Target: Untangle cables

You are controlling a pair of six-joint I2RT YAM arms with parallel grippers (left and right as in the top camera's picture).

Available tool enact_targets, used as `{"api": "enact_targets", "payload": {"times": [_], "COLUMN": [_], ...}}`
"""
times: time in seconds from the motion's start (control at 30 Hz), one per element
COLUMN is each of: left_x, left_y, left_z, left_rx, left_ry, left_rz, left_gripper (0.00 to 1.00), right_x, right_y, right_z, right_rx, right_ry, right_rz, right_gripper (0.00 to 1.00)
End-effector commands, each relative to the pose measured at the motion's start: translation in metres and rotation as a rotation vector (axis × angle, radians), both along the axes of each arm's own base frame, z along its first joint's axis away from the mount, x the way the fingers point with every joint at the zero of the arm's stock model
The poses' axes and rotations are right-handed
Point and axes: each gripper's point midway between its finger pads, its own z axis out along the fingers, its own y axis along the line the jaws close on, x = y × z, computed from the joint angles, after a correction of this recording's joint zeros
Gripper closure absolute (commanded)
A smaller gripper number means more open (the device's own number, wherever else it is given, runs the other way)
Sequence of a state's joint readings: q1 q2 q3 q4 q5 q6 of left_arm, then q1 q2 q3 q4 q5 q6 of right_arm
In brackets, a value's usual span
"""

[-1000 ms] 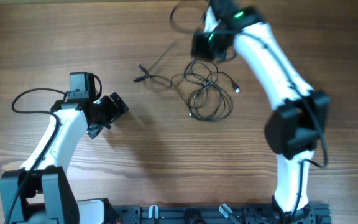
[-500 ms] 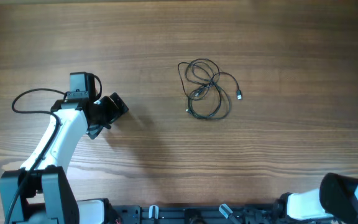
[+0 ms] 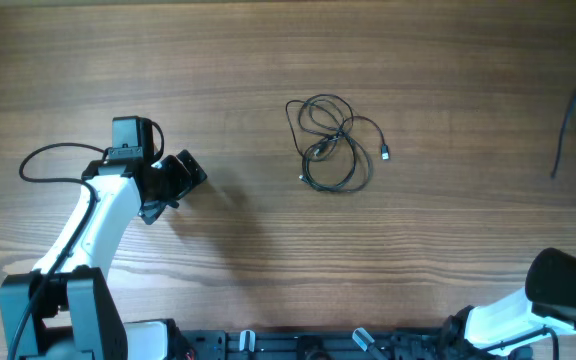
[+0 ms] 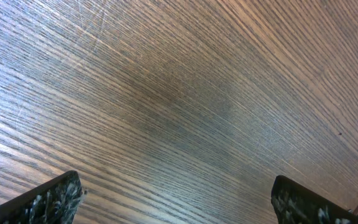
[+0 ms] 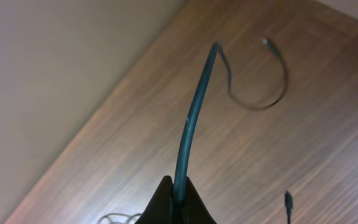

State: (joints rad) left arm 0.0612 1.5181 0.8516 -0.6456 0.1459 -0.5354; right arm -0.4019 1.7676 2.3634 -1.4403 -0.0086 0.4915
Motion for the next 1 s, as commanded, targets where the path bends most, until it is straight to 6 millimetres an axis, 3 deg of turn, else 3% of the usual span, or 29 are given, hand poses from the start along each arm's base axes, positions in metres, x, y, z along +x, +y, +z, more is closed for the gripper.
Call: {"api": "enact_targets", "payload": {"times": [0.0,0.13,0.27,0.47,0.73,0.83,0.97], "left_x": [0.000,0.000,0.000,0.000,0.000,0.000,0.000], "left_y": [0.003,0.003,0.003,0.003,0.003,0.003,0.003], "left_z": [0.003,0.003,0.003,0.003,0.003,0.003,0.003], "left_rx": [0.015,0.015,0.015,0.015,0.015,0.015,0.015], "left_ry": [-0.011,-0.011,-0.012,-0.011,-0.011,-0.011,-0.011], "left_rz": [-0.002,-0.002,-0.002,-0.002,-0.002,-0.002,-0.002], "left_gripper": [0.00,0.00,0.00,0.01,0.00,0.00,0.00], "right_x": [0.005,0.020,0.043,0.041,0.027,0.019,-0.006], "right_y": [-0.012,0.007,0.067,0.112,0.111,0.082,0.016], "right_z": [-0.018,-0.021,-0.001,0.020,0.003,-0.019,-0.044], "right_rx": [-0.050,0.009,0.108,0.205,0.252,0.221,0.027], "right_ry": [0.078,0.048,-0.122,-0.253,-0.159,-0.013,0.201], "right_rz": [0.000,0.134,0.537,0.794,0.748,0.532,0.180], "right_gripper": [0.96,0.96,0.96,0.96,0.96,0.96,0.96]}}
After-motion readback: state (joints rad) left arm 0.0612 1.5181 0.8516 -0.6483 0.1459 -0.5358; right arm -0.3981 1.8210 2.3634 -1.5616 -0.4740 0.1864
